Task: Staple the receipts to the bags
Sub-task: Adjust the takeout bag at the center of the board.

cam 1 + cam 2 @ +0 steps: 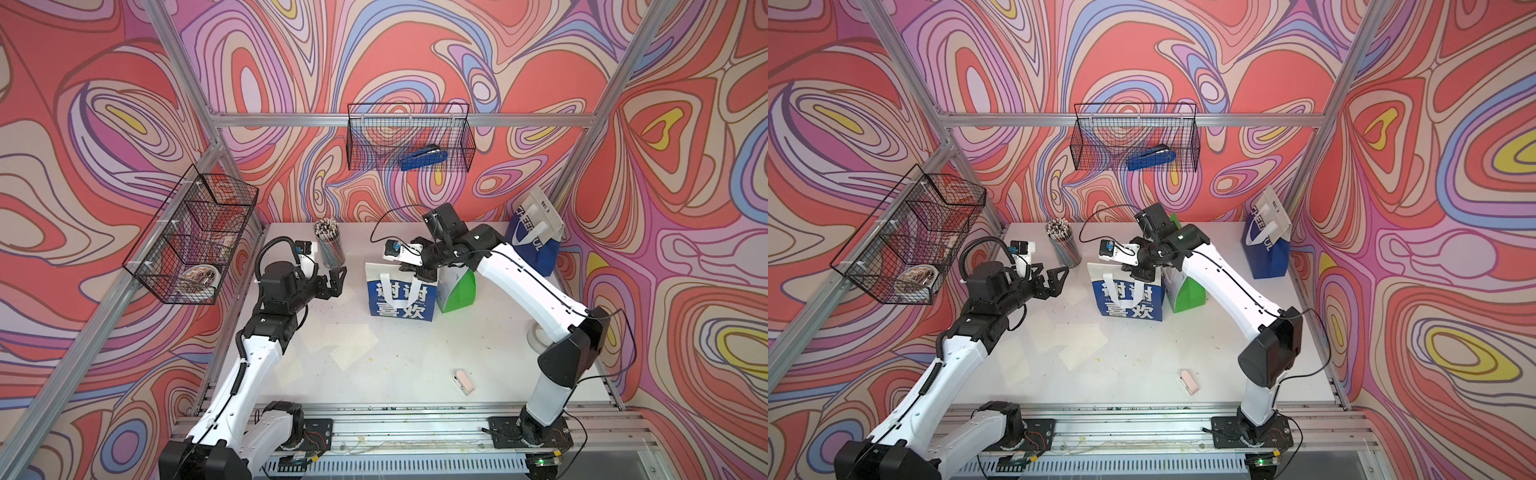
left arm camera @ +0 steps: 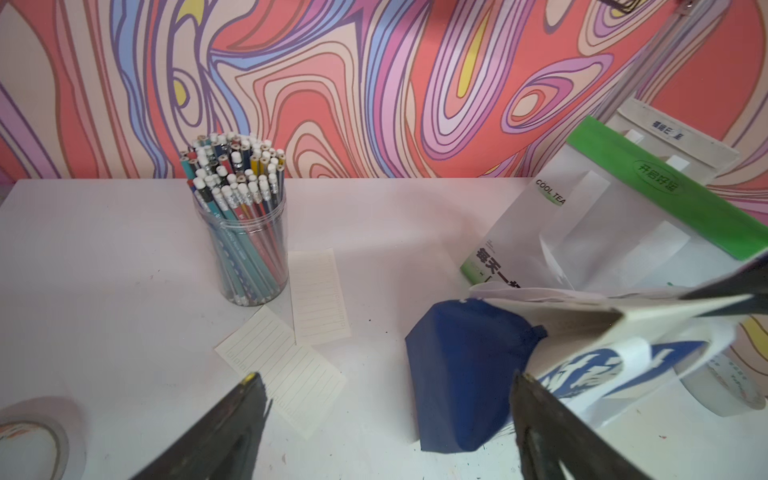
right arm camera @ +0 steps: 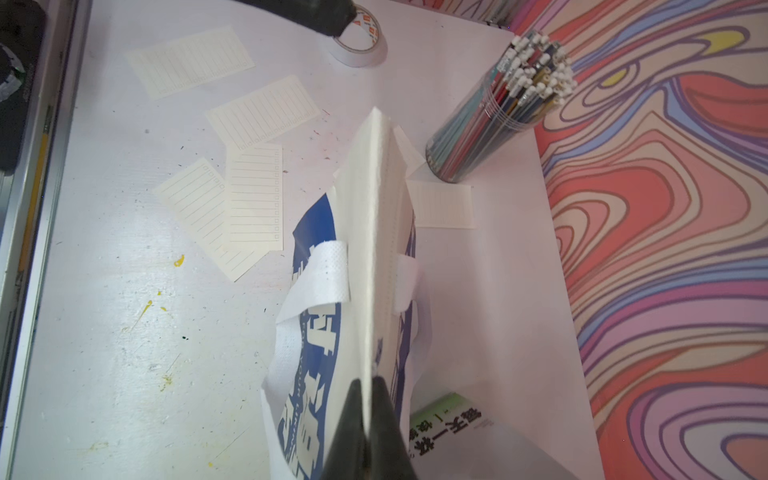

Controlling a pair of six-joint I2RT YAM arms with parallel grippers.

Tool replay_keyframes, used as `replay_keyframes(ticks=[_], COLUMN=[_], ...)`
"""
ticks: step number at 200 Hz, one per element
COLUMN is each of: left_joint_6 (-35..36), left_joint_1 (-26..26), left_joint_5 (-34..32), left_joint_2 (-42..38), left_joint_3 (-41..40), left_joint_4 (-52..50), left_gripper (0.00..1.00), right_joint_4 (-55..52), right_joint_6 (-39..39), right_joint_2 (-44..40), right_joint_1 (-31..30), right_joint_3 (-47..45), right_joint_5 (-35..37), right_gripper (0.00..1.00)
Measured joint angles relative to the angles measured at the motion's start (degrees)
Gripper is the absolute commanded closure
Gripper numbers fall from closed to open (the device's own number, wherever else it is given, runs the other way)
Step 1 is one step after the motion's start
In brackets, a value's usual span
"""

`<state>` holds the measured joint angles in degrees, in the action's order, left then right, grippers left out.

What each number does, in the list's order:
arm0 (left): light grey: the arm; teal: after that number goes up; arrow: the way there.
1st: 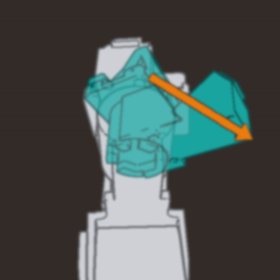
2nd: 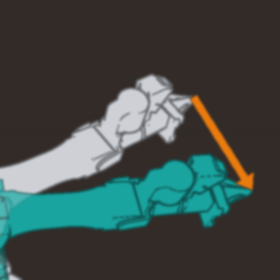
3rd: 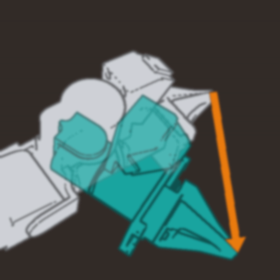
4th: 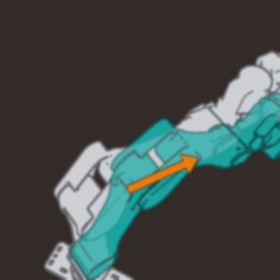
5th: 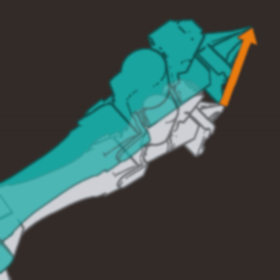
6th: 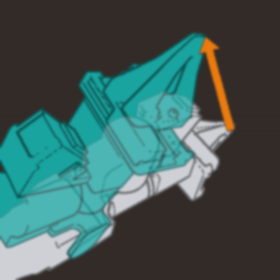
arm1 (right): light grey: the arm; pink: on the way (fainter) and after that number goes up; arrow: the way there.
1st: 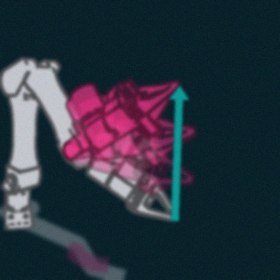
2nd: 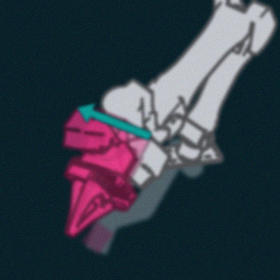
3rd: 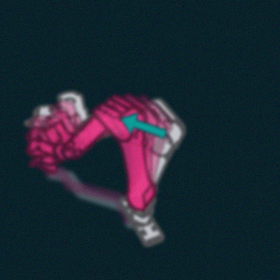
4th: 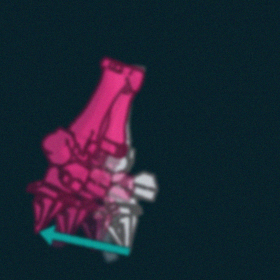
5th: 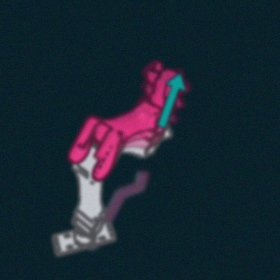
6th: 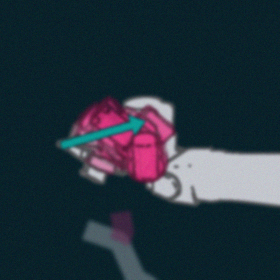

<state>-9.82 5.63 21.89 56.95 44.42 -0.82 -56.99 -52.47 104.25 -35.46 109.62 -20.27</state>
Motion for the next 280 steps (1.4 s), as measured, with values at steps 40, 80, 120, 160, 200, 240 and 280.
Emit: replay_keyframes(ticks=[40,80,120,160,200,240,280], left_joint_6=[-0.74,-0.76,-3.28,-8.87,-14.56,-20.68,-23.8], left_joint_1=[0.0,0.0,0.0,-2.75,-8.24,-14.84,-15.28], left_joint_5=[2.1,2.27,-0.46,-6.69,-9.73,-9.66,-10.67], left_joint_2=[-2.16,-5.55,-7.02,-3.72,-1.79,5.49,13.68], left_joint_3=[-0.22,-0.22,0.13,2.29,1.86,1.86,2.97], left_joint_4=[-1.33,-7.06,-13.6,-24.39,-30.47,-34.8,-39.76], left_gripper=[0.05,0.03,0.02,0.01,0.0,0.11,0.21], right_joint_4=[1.46,6.29,11.82,21.27,28.92,36.74,43.36], right_joint_6=[-5.79,-5.7,-4.33,-6.21,-8.98,-1.66,4.9], right_joint_2=[3.93,2.49,-5.01,-16.63,-17.18,-5.86,1.81], right_joint_1=[2.08,2.78,2.82,0.7,-14.4,-22.49,-23.61], right_joint_3=[1.22,-1.86,-6.97,-13.77,-20.22,-26.18,-33.31], right_joint_5=[-0.83,0.59,-1.33,-6.27,-9.46,-13.49,-13.86], right_gripper=[0.84,0.66,0.52,0.34,0.32,0.22,0.22])
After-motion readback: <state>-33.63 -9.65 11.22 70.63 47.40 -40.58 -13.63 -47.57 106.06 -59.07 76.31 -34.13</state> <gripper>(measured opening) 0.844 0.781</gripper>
